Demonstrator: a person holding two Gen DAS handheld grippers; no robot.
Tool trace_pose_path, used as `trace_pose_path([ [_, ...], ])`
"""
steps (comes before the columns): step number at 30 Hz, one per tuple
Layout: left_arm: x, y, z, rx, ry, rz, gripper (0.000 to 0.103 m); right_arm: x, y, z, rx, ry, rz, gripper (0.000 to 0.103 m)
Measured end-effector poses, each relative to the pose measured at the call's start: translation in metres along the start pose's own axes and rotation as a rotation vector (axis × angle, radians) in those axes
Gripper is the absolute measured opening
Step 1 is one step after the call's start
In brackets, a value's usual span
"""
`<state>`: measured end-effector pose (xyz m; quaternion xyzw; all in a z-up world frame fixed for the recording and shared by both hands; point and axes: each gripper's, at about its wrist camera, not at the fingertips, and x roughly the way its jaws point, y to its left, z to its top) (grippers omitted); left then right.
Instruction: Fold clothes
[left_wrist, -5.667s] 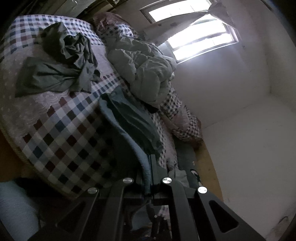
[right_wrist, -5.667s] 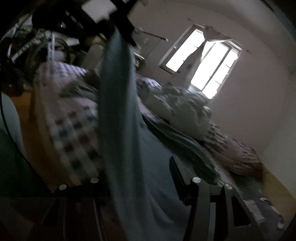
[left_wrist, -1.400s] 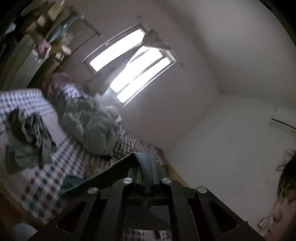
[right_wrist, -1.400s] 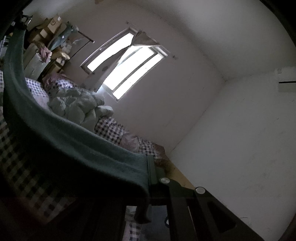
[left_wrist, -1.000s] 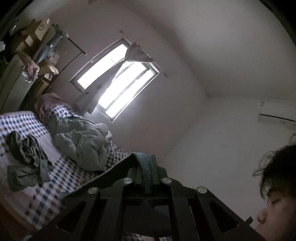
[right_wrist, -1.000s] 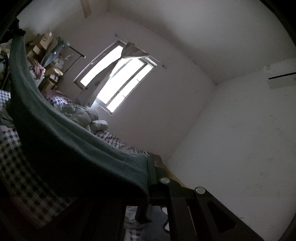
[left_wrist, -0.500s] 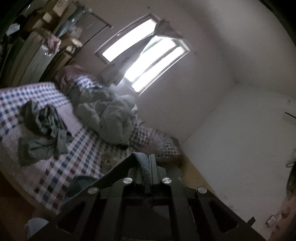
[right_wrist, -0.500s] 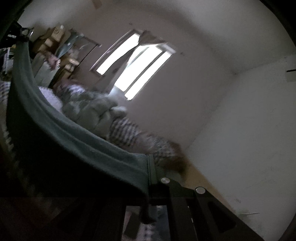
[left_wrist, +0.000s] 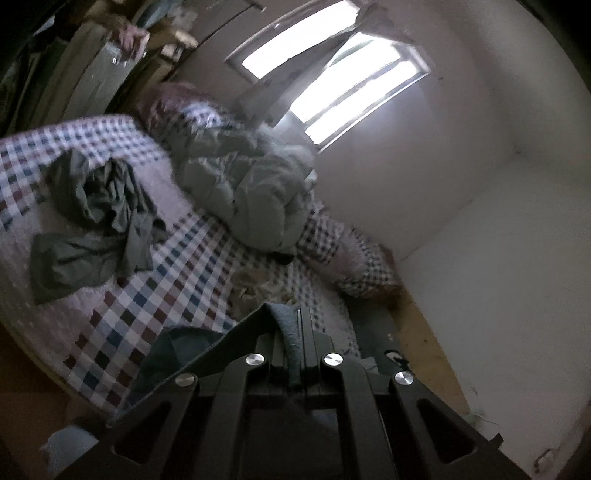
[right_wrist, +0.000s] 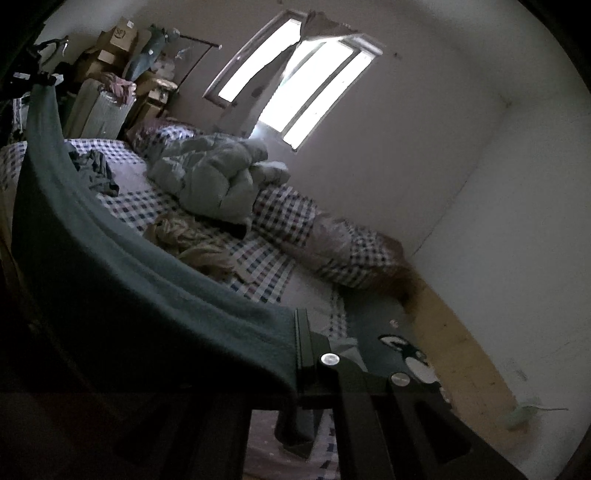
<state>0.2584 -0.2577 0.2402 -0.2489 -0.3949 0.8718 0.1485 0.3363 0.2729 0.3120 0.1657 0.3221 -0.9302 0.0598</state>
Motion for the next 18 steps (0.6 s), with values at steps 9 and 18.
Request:
trace_pose_path([
  [9,0.108,0.043,0.007,-0.057,0.108,0.114,0.002,0.135,0.02,-0.02,-0.03,0.142,0.108,0.0],
  [18,0.198,0.07,0.022,-0.035,0.161,0.21,0.002,0.239,0.034,-0.032,-0.04,0.245,0.147,0.0],
])
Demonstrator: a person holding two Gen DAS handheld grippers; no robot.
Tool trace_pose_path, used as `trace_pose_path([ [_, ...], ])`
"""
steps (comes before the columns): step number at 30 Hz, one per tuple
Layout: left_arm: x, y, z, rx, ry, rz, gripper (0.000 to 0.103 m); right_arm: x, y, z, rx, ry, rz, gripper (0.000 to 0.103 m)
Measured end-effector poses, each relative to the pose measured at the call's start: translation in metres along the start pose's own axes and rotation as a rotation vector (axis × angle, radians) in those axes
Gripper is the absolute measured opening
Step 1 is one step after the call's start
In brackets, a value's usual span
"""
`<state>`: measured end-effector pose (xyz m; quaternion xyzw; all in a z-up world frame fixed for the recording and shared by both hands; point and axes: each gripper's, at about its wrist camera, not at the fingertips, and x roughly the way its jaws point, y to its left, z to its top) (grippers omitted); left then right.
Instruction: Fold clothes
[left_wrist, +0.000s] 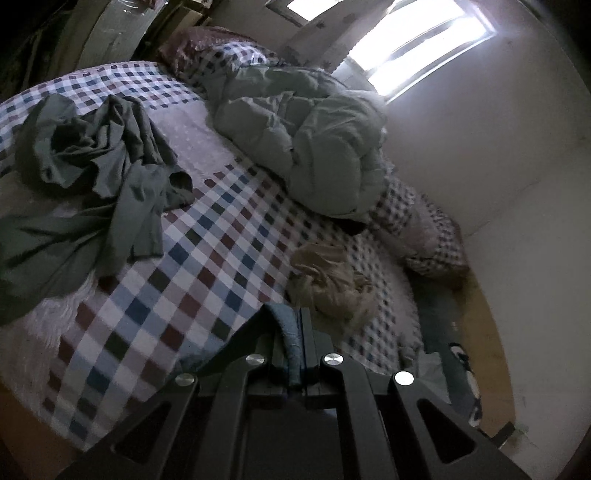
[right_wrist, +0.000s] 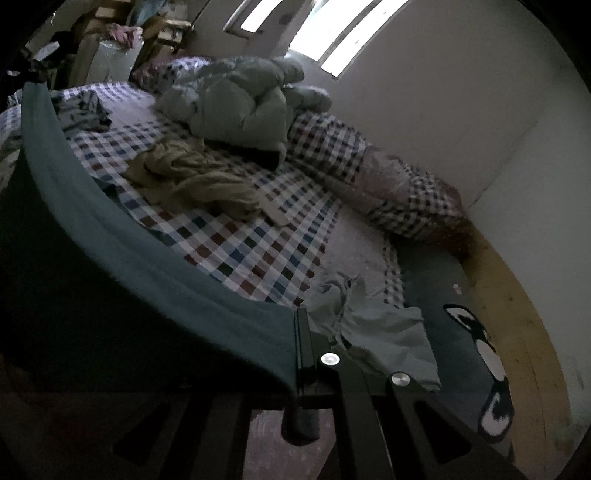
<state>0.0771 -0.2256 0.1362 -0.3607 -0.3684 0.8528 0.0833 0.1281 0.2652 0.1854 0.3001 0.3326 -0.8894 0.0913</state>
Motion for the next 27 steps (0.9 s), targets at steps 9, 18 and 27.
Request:
trace_pose_path([
  [9,0.092,0.017,0.023,0.027,0.082,0.107,0.002,0.11,-0.008,0.015,0.006,0.18,0.11,0.0],
  [18,0.156,0.039,0.024,0.058,0.137,0.192,0.002,0.197,-0.005,0.009,0.041,0.352,0.225,0.0],
  [27,0.16,0.053,0.019,0.057,0.099,0.101,0.007,0.222,-0.028,-0.019,0.219,0.376,0.106,0.021],
])
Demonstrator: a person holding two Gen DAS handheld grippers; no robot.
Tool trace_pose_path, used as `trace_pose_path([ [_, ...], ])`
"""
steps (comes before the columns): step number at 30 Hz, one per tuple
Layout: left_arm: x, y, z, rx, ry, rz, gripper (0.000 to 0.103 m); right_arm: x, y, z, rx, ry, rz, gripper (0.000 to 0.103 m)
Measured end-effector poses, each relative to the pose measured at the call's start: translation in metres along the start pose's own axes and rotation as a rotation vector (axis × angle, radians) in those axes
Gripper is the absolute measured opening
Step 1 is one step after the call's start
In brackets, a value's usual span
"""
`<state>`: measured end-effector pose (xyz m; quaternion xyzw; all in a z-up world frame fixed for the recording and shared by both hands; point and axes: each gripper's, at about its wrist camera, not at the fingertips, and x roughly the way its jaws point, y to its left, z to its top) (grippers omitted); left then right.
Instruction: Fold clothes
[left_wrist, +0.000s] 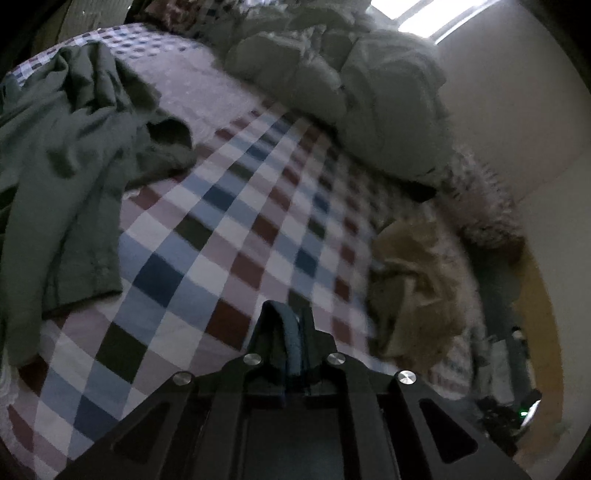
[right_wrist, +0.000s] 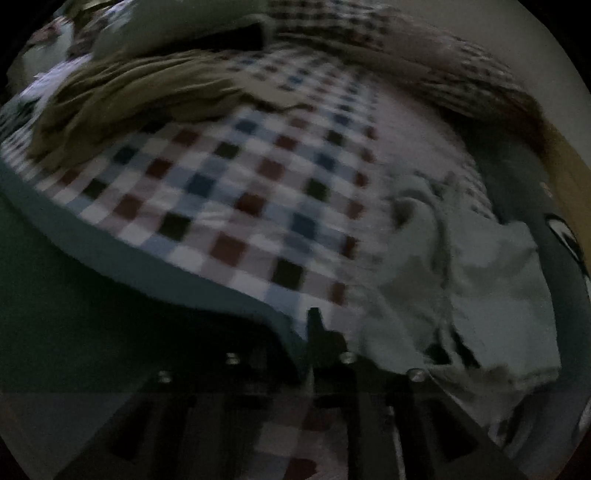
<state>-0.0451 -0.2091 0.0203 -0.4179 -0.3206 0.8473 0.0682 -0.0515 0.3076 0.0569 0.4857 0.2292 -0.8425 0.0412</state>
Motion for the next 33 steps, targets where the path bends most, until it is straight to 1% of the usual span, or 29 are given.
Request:
trace_pose_path([
  [1,-0.004,0.001,0.0,0.0,-0.017,-0.019,0.008,-0.001,-0.003,-0.003,0.012,-0.015,-0.048,0.022],
  [2,-0.008,0.002,0.001,-0.007,-0.038,-0.044,0.013,-0.002,-0.005,-0.005,0.025,-0.027,-0.067,0.022],
  [3,-0.013,0.004,0.001,-0.015,-0.061,-0.063,0.025,-0.004,-0.008,-0.008,0.044,-0.04,-0.077,0.022],
  [4,-0.018,0.006,0.002,-0.021,-0.092,-0.076,0.033,-0.006,-0.011,-0.011,0.065,-0.054,-0.088,0.023],
  [5,-0.026,0.011,0.001,-0.037,-0.136,-0.099,0.044,-0.007,-0.013,-0.013,0.084,-0.061,-0.105,0.023],
  [6,-0.031,0.015,0.002,-0.051,-0.155,-0.115,0.048,-0.01,-0.015,-0.017,0.104,-0.067,-0.124,0.024],
  [7,-0.035,0.018,0.003,-0.064,-0.173,-0.13,0.049,-0.014,-0.018,-0.02,0.124,-0.076,-0.134,0.026],
  [8,-0.038,0.022,0.002,-0.07,-0.182,-0.131,0.05,-0.02,-0.018,-0.022,0.14,-0.089,-0.126,0.026],
  [10,-0.045,0.028,0.001,-0.083,-0.201,-0.131,0.053,-0.032,-0.016,-0.026,0.168,-0.118,-0.101,0.034],
  [12,-0.049,0.031,-0.007,-0.075,-0.202,-0.119,0.055,-0.045,-0.009,-0.03,0.185,-0.152,-0.054,0.039],
  [15,-0.057,0.035,-0.022,-0.053,-0.199,-0.097,0.057,-0.063,0.014,-0.031,0.189,-0.205,0.036,0.042],
  [17,-0.064,0.036,-0.033,-0.031,-0.192,-0.086,0.057,-0.075,0.029,-0.035,0.21,-0.221,0.073,0.045],
  [18,-0.07,0.037,-0.039,-0.02,-0.189,-0.083,0.061,-0.08,0.035,-0.038,0.218,-0.226,0.096,0.045],
  [20,-0.079,0.036,-0.053,0.001,-0.178,-0.09,0.063,-0.088,0.049,-0.051,0.213,-0.208,0.119,0.045],
  [22,-0.089,0.034,-0.069,0.023,-0.166,-0.099,0.063,-0.089,0.052,-0.064,0.21,-0.172,0.126,0.045],
  [25,-0.103,0.026,-0.089,0.072,-0.156,-0.113,0.063,-0.091,0.036,-0.096,0.249,-0.101,0.167,0.046],
  [28,-0.115,0.014,-0.106,0.109,-0.159,-0.134,0.064,-0.095,0.016,-0.133,0.251,-0.019,0.243,0.047],
  [29,-0.118,0.011,-0.111,0.113,-0.155,-0.148,0.066,-0.095,0.012,-0.145,0.24,0.007,0.272,0.047],
  [30,-0.122,0.01,-0.116,0.114,-0.153,-0.16,0.068,-0.096,0.01,-0.157,0.231,0.034,0.303,0.047],
  [32,-0.127,0.005,-0.127,0.116,-0.149,-0.186,0.069,-0.099,0.008,-0.181,0.218,0.089,0.383,0.047],
  [33,-0.128,0.003,-0.131,0.118,-0.146,-0.195,0.069,-0.101,0.009,-0.191,0.213,0.1,0.414,0.047],
])
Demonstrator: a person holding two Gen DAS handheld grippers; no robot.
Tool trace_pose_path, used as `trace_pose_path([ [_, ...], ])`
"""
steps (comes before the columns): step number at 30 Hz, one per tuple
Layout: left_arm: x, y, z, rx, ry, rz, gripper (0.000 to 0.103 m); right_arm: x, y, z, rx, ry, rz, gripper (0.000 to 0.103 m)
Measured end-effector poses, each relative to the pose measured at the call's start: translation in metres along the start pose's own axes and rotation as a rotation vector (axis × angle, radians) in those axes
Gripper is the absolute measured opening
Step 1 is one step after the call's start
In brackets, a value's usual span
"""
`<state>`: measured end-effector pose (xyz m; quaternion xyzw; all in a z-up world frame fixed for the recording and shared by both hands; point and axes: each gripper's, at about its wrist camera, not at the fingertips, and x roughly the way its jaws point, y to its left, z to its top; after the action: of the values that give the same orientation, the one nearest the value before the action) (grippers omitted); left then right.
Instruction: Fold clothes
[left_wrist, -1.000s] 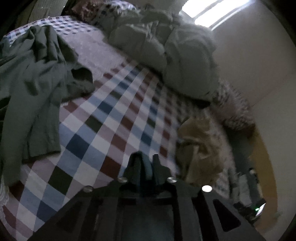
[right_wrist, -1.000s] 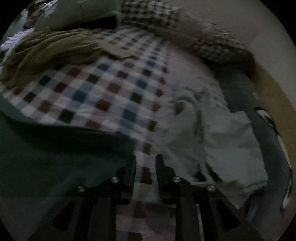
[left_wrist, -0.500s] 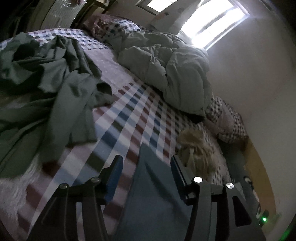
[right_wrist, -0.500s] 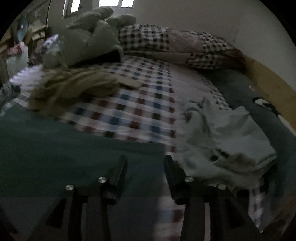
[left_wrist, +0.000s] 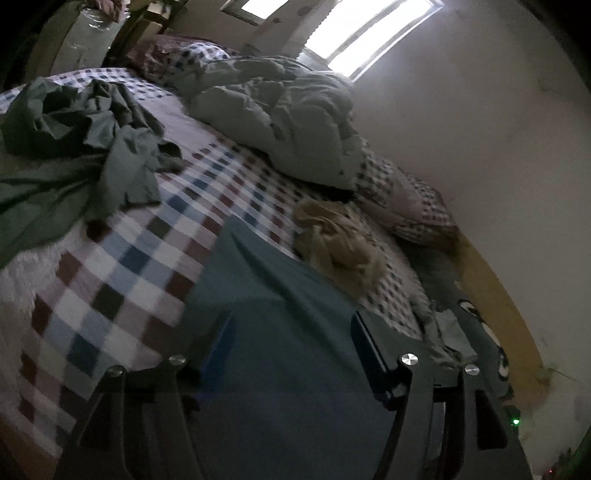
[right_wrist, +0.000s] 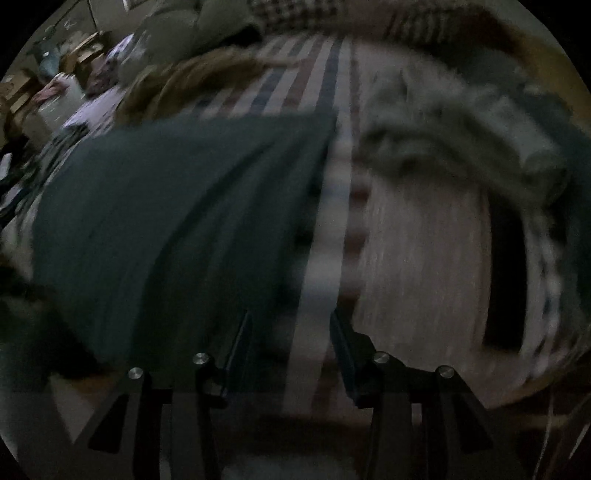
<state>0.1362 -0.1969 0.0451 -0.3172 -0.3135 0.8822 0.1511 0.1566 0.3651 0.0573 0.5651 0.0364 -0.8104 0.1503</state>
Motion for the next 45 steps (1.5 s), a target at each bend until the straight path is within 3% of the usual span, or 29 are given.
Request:
trace_pose_path([
  [4,-0.001,-0.01,-0.009,0.001,0.017,-0.021,0.069,0.002,0.009,-0.024,-0.031,0.048,0.081,0.047],
  [11,0.0,-0.032,-0.018,0.052,0.016,-0.061,0.069,0.033,0.031,-0.041,-0.068,0.147,0.114,0.047],
  [15,0.003,-0.037,-0.019,0.072,0.019,-0.066,0.069,0.053,0.044,-0.046,-0.097,0.183,0.078,0.046],
  [17,0.003,-0.037,-0.02,0.076,0.021,-0.063,0.069,0.059,0.049,-0.048,-0.103,0.182,0.049,0.022],
  [18,0.003,-0.037,-0.02,0.078,0.02,-0.06,0.069,0.059,0.049,-0.048,-0.103,0.177,0.032,0.002],
  [25,-0.003,-0.025,-0.017,0.066,0.02,-0.047,0.069,0.041,0.031,-0.049,-0.06,0.181,-0.044,0.002],
  [27,-0.007,-0.02,-0.017,0.065,0.021,-0.039,0.069,0.039,0.033,-0.045,-0.092,0.204,-0.105,0.004],
  [30,-0.013,-0.012,-0.017,0.062,0.022,-0.025,0.069,0.042,0.036,-0.044,-0.168,0.273,-0.335,0.003],
  [32,-0.018,-0.006,-0.018,0.059,0.025,-0.012,0.069,0.038,0.036,-0.044,-0.179,0.282,-0.406,0.004],
  [34,-0.023,-0.002,-0.019,0.063,0.027,0.013,0.069,0.029,0.042,-0.037,-0.179,0.249,-0.414,0.004],
  [38,-0.033,0.009,-0.027,0.053,0.034,0.07,0.072,0.003,0.088,-0.016,-0.187,0.056,-0.378,0.005],
  [41,-0.043,0.023,-0.038,0.012,0.033,0.145,0.073,-0.007,0.138,0.006,-0.211,-0.133,-0.288,0.017],
  [43,-0.051,0.033,-0.048,-0.033,0.032,0.208,0.073,-0.009,0.173,0.016,-0.243,-0.244,-0.219,0.03],
  [45,-0.061,0.047,-0.061,-0.106,0.033,0.228,0.073,-0.001,0.192,0.018,-0.265,-0.297,-0.138,0.038],
])
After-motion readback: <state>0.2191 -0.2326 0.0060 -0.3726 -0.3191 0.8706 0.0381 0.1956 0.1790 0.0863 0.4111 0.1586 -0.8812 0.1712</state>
